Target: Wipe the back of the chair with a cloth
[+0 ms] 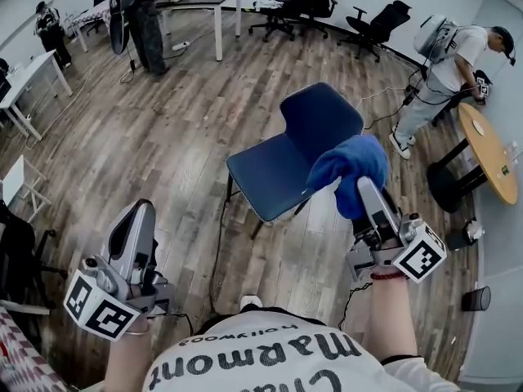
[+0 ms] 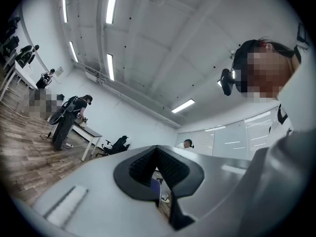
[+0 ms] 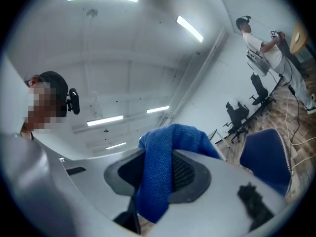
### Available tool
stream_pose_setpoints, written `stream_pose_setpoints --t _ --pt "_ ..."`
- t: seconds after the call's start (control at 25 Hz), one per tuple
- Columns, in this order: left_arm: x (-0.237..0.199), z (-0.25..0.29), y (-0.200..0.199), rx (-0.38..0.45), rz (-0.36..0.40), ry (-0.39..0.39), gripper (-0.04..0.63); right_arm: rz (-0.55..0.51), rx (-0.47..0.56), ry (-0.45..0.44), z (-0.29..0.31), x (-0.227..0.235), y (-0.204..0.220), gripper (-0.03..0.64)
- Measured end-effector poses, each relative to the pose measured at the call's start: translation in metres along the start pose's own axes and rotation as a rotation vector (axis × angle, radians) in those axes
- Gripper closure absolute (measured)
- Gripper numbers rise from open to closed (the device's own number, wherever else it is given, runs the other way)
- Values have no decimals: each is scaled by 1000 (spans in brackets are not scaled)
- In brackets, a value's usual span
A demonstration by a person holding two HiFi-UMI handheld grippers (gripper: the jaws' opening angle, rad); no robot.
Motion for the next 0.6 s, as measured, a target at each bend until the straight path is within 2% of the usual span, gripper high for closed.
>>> stream_pose_setpoints --t 0.16,0.32,0.6 --pt "5 18 8 -37 27 7 588 8 1 19 14 19 -2 488" --pt "4 28 10 -63 36 40 588 -27 -58 32 22 25 9 488" --pt "-26 44 20 -34 20 10 587 -85 -131 55 29 38 40 488"
Point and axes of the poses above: the fingertips, and each gripper's own axes: z forward along the fingers, x to its right, y out of its underside, the point moved 5 cm from there along -z, backward along the fingers, and after that the axes turned 8 degrees about x, right-handed, at the moved point
